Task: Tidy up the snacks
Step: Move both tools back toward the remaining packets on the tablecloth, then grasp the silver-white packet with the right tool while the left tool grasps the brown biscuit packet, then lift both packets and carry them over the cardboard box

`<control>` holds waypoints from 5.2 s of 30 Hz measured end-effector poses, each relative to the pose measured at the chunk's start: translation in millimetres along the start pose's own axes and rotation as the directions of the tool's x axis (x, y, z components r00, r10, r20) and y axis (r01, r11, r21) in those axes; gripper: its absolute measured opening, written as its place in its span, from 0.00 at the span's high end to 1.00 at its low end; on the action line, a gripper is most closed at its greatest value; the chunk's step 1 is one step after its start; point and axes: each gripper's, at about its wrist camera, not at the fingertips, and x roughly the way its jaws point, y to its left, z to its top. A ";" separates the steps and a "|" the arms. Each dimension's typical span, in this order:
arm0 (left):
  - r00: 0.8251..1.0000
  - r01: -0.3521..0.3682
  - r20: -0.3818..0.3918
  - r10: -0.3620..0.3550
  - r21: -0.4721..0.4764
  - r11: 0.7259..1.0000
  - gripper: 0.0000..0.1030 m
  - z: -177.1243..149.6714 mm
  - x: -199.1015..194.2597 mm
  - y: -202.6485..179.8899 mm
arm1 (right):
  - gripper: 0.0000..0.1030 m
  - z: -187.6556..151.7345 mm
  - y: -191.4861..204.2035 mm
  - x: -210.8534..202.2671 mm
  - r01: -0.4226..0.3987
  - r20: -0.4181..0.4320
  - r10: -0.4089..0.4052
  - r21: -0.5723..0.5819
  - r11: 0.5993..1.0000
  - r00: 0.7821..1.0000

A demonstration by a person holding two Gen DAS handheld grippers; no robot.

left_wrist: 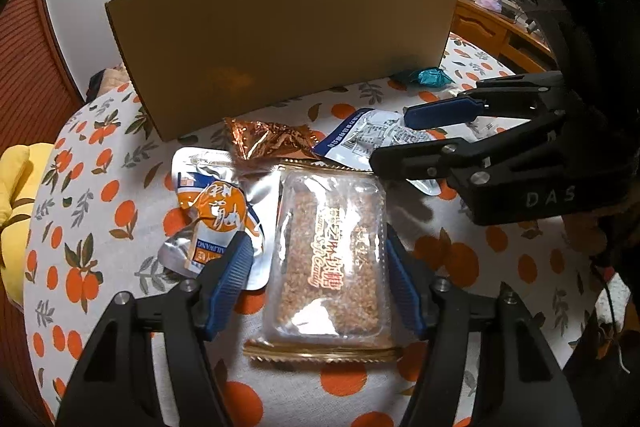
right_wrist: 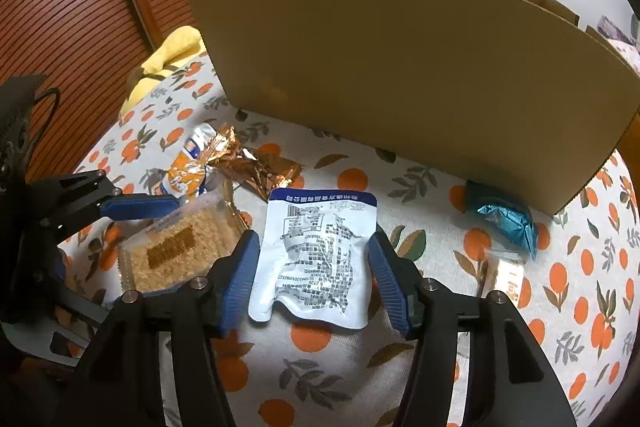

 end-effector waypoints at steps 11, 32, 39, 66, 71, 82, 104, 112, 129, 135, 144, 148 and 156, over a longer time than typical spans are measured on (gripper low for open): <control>0.999 0.020 0.045 -0.018 -0.048 0.999 0.57 -6.0 -19.6 9.1 | 0.39 -1.1 -2.1 0.4 -0.018 -0.009 0.018 0.006 1.000 1.000; 0.994 -0.012 0.107 0.025 -0.120 0.993 0.57 -5.7 -50.5 37.7 | 0.32 -2.6 16.6 16.2 0.088 -0.017 -0.090 -0.092 0.992 0.996; 0.994 -0.015 0.107 0.029 -0.129 0.992 0.56 -6.4 -49.5 39.7 | 0.31 -6.6 15.2 14.3 0.092 0.008 -0.092 -0.080 0.992 0.996; 0.992 -0.009 0.126 0.025 -0.124 0.992 0.56 6.2 -48.2 31.6 | 0.43 -55.5 -23.4 -66.5 0.080 0.069 -0.080 -0.002 0.997 0.994; 0.989 -0.010 0.142 0.029 -0.137 0.991 0.56 10.7 -54.1 39.5 | 0.43 -65.7 -37.1 -80.3 0.110 0.073 -0.112 0.032 0.993 0.991; 0.977 -0.077 0.181 0.109 -0.173 0.982 0.56 30.4 -78.4 74.5 | 0.43 -78.4 -61.2 -100.3 0.138 0.088 -0.146 0.084 0.987 0.985; 0.959 -0.085 0.264 0.105 -0.085 0.993 0.56 110.1 -84.8 69.4 | 0.43 3.6 -73.9 -143.8 0.151 0.238 -0.145 -0.005 0.989 0.960; 0.958 -0.078 0.272 0.089 -0.054 0.996 0.56 142.0 -68.9 64.9 | 0.43 40.0 -75.9 -138.1 0.142 0.266 -0.125 -0.049 0.989 0.956; 0.966 -0.104 0.234 0.106 -0.018 0.994 0.56 189.3 -19.6 70.1 | 0.43 111.9 -84.2 -88.4 0.114 0.253 -0.083 -0.111 0.987 0.964; 0.969 -0.113 0.217 0.116 -0.023 0.993 0.55 195.4 -8.0 73.7 | 0.43 127.3 -88.1 -65.1 0.093 0.222 -0.066 -0.114 0.989 0.973; 0.970 -0.139 0.198 0.141 -0.025 0.990 0.54 198.7 0.8 74.5 | 0.43 137.5 -79.4 -35.1 0.062 0.174 -0.038 -0.135 0.989 0.984; 0.970 -0.148 0.192 0.150 -0.027 0.989 0.54 199.5 3.0 77.1 | 0.43 140.3 -75.0 -25.4 0.047 0.157 -0.026 -0.137 0.989 0.987; 0.971 -0.147 0.183 0.153 -0.046 0.988 0.51 201.2 7.3 81.5 | 0.43 150.6 -69.5 -11.3 0.003 0.135 0.014 -0.125 0.992 0.991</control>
